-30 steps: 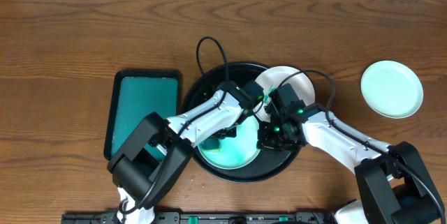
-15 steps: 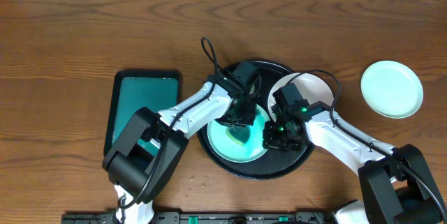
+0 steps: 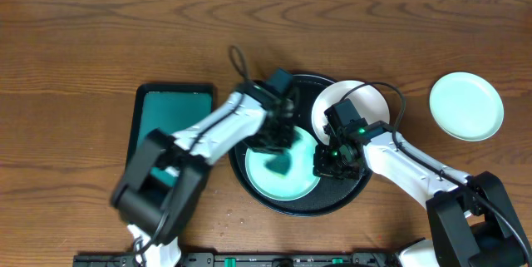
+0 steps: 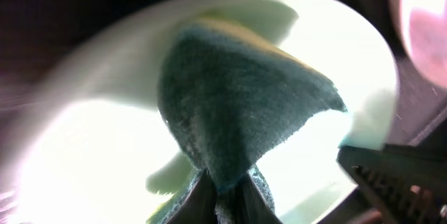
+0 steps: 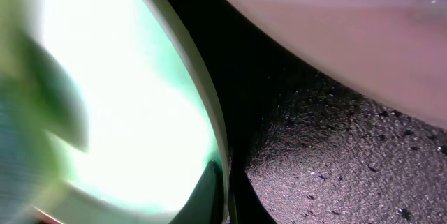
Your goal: Clean dirty plates on tray and stack at the side
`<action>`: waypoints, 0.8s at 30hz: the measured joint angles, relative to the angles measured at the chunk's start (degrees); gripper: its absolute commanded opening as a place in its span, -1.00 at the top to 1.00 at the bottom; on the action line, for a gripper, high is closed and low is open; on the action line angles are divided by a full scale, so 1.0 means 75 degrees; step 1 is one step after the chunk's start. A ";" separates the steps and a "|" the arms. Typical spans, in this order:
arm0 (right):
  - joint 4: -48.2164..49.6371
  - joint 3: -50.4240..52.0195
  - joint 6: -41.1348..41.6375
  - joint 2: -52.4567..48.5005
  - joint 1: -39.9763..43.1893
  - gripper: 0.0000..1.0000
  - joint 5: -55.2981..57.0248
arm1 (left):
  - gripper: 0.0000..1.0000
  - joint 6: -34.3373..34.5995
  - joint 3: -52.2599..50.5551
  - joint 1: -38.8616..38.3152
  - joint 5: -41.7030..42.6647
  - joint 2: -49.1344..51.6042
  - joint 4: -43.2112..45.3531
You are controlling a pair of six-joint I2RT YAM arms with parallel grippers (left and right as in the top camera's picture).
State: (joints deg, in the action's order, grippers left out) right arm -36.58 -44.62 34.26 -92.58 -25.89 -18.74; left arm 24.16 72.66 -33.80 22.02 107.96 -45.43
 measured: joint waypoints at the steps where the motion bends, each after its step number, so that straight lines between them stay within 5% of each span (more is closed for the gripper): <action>1: 0.0003 0.0000 -0.0006 0.0000 0.0000 0.97 -0.0003 | 0.86 0.0003 0.0000 0.0125 -0.0111 -0.0134 -0.0105; 14: 0.0309 0.0067 -0.0277 -0.0026 -0.0015 0.97 -0.0516 | 0.86 0.0245 0.0000 0.2165 -0.2745 -0.2224 -0.2812; 24: 0.0691 0.0003 -0.0810 0.0956 -0.0038 0.97 -0.0901 | 0.85 0.0189 0.0000 0.3759 -0.3465 -0.2221 -0.2943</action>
State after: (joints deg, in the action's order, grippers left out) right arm -31.40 -44.60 28.18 -85.41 -26.17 -25.50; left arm 25.58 72.66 -5.61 -3.97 91.31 -67.51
